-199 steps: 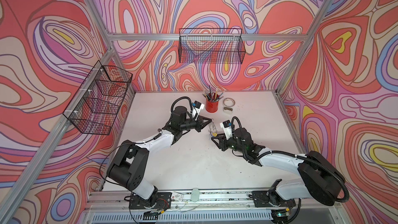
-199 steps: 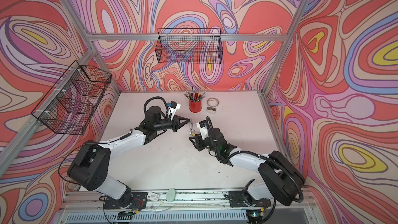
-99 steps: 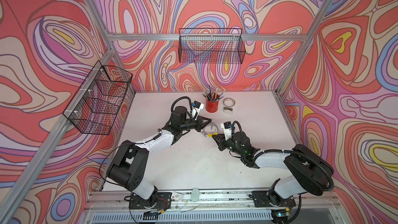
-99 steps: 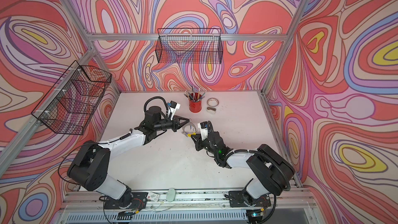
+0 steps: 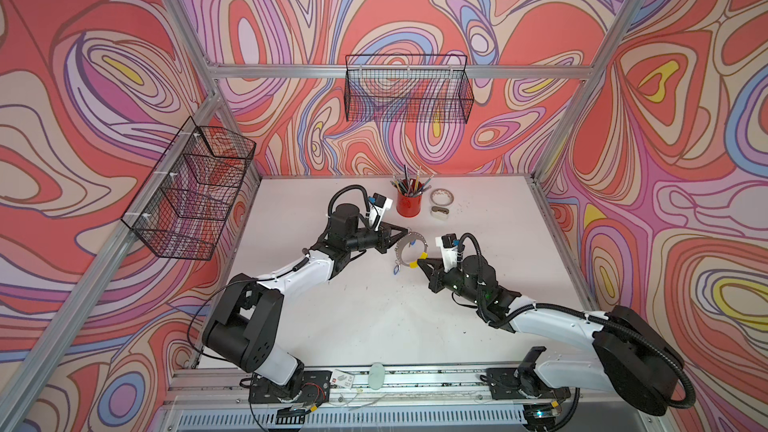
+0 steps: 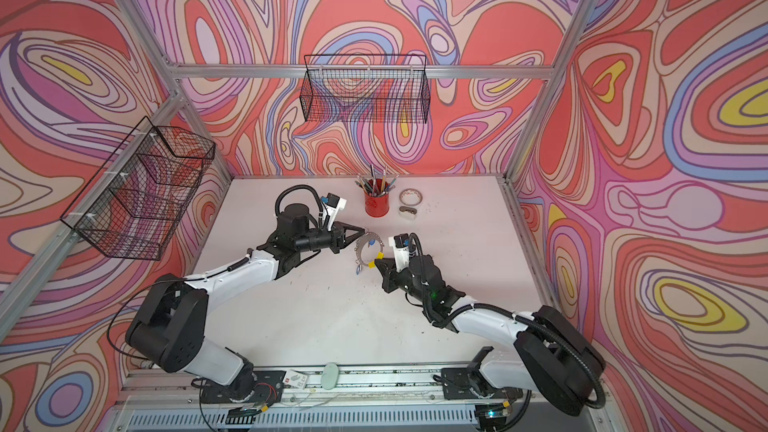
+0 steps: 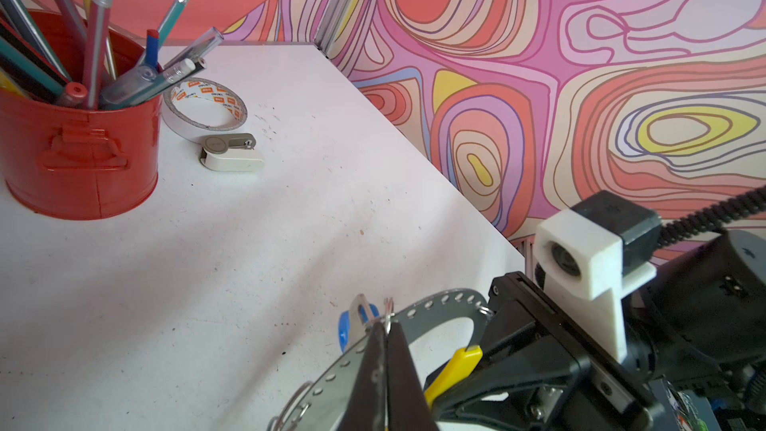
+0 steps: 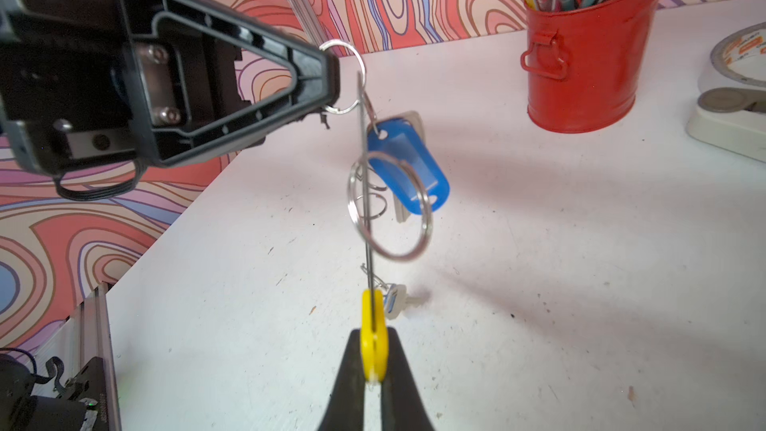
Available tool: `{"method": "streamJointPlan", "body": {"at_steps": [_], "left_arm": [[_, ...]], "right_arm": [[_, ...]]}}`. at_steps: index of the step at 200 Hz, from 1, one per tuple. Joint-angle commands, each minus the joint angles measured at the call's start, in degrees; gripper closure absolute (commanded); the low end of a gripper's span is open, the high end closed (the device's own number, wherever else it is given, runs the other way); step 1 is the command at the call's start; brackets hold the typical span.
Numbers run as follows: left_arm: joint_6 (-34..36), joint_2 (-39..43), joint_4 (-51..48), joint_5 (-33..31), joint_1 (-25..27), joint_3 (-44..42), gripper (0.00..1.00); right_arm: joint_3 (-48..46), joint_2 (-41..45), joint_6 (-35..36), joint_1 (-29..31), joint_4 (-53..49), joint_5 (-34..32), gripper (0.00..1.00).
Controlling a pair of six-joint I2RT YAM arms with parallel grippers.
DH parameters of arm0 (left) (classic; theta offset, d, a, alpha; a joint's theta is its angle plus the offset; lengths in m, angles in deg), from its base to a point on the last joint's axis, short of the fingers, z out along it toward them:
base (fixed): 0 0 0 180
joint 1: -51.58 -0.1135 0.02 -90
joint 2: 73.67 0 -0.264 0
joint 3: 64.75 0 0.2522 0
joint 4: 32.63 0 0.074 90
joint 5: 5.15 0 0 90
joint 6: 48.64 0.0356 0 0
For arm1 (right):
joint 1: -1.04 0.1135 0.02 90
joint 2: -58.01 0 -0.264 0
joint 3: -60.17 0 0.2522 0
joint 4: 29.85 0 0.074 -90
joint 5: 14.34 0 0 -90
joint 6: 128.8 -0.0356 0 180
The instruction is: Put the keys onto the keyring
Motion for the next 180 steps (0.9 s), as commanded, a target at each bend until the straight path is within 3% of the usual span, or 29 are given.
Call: {"method": "streamJointPlan", "body": {"at_steps": [1, 53, 82, 101, 131, 180], "left_arm": [[-2.31, -0.15, 2.38, -0.99, -1.64, 0.02, 0.82], [-4.46, 3.49, 3.17, -7.73, -3.9, -4.47, 0.49], [-5.54, 6.58, 3.63, -11.46, -5.62, -8.17, 0.47], [-5.49, 9.69, 3.31, -15.56, -5.76, -10.6, 0.47], [-2.85, 14.75, -3.97, -22.09, -5.85, -11.62, 0.46], [-3.34, 22.46, -11.14, -32.32, -7.41, -14.46, 0.43]], "right_arm": [[2.72, 2.77, -1.41, 0.06, -9.42, -2.69, 1.0], [15.49, 5.32, 3.25, -0.15, -31.37, -0.66, 1.0], [25.53, 1.17, 3.89, -0.46, -43.53, -0.29, 1.0], [30.74, -2.38, 3.82, -0.78, -49.05, 3.39, 1.0], [38.84, -9.09, 4.11, -0.8, -56.14, 9.53, 1.0], [50.91, -20.54, 5.34, -0.63, -64.71, 10.55, 1.0]]}}
